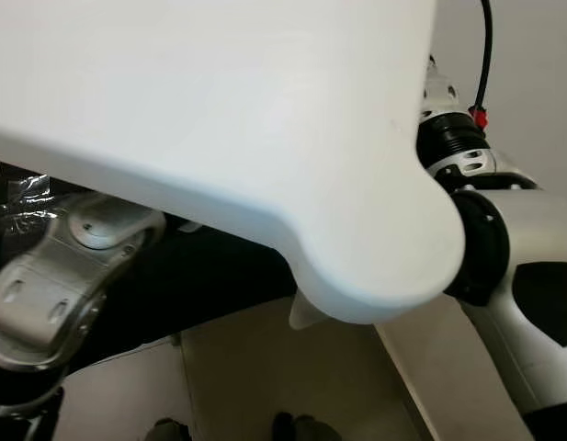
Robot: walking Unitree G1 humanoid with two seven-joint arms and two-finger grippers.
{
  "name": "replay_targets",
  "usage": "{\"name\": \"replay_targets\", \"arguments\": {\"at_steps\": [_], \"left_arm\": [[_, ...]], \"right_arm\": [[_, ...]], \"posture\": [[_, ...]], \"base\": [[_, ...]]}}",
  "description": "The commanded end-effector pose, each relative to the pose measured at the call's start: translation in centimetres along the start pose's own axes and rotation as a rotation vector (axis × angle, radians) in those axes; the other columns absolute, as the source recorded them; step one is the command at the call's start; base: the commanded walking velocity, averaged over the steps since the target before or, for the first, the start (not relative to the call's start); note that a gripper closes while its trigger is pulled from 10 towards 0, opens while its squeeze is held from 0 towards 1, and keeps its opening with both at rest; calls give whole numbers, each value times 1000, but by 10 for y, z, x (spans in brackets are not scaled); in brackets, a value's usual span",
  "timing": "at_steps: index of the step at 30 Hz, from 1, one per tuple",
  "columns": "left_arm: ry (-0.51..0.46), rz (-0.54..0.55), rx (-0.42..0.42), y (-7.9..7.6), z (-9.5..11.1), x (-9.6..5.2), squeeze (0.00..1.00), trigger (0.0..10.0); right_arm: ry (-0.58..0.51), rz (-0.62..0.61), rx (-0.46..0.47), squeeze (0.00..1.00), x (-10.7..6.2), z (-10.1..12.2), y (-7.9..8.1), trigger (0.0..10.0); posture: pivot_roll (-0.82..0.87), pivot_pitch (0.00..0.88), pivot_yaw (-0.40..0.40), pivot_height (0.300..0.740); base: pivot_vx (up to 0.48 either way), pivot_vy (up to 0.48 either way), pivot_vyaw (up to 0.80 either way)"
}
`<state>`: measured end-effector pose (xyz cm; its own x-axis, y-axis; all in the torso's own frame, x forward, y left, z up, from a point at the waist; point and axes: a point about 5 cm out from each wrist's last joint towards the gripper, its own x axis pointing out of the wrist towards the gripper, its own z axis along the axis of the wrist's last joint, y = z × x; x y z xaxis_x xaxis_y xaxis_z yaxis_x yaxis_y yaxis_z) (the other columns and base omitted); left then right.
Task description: Building children table
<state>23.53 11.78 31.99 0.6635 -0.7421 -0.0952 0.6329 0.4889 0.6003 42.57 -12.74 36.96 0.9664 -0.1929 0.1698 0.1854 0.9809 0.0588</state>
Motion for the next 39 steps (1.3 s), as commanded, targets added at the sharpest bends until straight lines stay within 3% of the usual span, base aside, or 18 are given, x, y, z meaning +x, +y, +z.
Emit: {"name": "replay_targets", "arguments": {"at_steps": [1, 4, 6, 7, 8, 9, 11, 13, 15, 18, 21, 25, 27, 29, 31, 35, 37, 39], "left_arm": [[-68, -137, 44, -7, 14, -8, 0, 10000], [-110, -300, 81, 9, 36, -24, 0, 10000], [-114, -407, 131, 27, 57, -24, 0, 10000], [-114, -407, 131, 27, 57, -24, 0, 10000], [-117, -414, 113, 35, 60, -25, 0, 10000], [-93, -417, 103, 55, 63, -28, 0, 10000], [-79, -431, 108, 63, 63, -30, 0, 10000], [-86, -492, 42, 83, 66, -37, 0, 10000], [-111, -520, 5, 93, 68, -41, 0, 10000], [-208, -360, -182, 143, 62, -44, 0, 10000], [-252, -255, -294, 167, 53, -44, 0, 10000], [-276, -215, -353, 177, 48, -45, 0, 10000], [-255, -111, -394, 192, 34, -48, 0, 10000], [-242, -65, -410, 198, 29, -49, 0, 10000], [-236, 81, -457, 210, 11, -52, 0, 10000], [-190, 211, -484, 214, -12, -53, 0, 10000], [-190, 211, -484, 214, -12, -53, 0, 10000], [-102, 282, -491, 214, -37, -51, 0, 10000]], "right_arm": [[156, -39, -73, 0, 0, -33, -12, 10000], [179, -49, -94, 0, 0, -42, -16, 10000], [196, -50, -109, 0, -1, -50, -18, 10000], [196, -50, -109, 0, -1, -50, -18, 10000], [198, -52, -117, 0, -1, -51, -19, 10000], [206, -53, -117, 0, -1, -54, -20, 10000], [209, -54, -118, 0, -1, -56, -20, 10000], [223, -52, -119, 0, -2, -61, -21, 10000], [231, -51, -115, 0, -2, -63, -21, 10000], [250, -45, -77, 0, -3, -69, -21, 10000], [261, -55, -71, 0, -4, -72, -22, 10000], [270, -68, -66, 0, -4, -75, -24, 10000], [269, -101, -69, 0, -3, -77, -34, 10000], [264, -112, -74, 0, -3, -77, -38, 10000], [252, -157, -70, 0, -1, -75, -50, 10000], [208, -260, -84, 0, 1, -69, -68, 10000], [208, -260, -84, 0, 1, -69, -68, 10000], [168, -348, -85, 0, 2, -61, -87, 10000]], "posture": [[-6, 159, -185, 740], [14, 160, -181, 740], [25, 160, -175, 740], [25, 160, -175, 740], [33, 159, -175, 740], [48, 156, -171, 740], [50, 156, -169, 740], [53, 155, -163, 740], [53, 155, -163, 740], [61, 154, -139, 740], [57, 152, -121, 740], [57, 152, -121, 740], [51, 149, -106, 740], [51, 149, -106, 740], [43, 146, -95, 740], [37, 149, -89, 740], [37, 149, -89, 740], [30, 153, -84, 740]], "base": [[0, 0, 0], [0, 0, 0], [0, 0, 0], [0, 0, 0], [0, 0, 0], [0, 0, 0], [0, 0, 0], [0, 0, 0], [0, 0, 0], [0, 0, 0], [0, 0, 0], [0, 0, 0], [0, 0, 0], [0, 0, 0], [0, 0, 0], [0, 0, 0], [0, 0, 0], [0, 0, 0]]}}
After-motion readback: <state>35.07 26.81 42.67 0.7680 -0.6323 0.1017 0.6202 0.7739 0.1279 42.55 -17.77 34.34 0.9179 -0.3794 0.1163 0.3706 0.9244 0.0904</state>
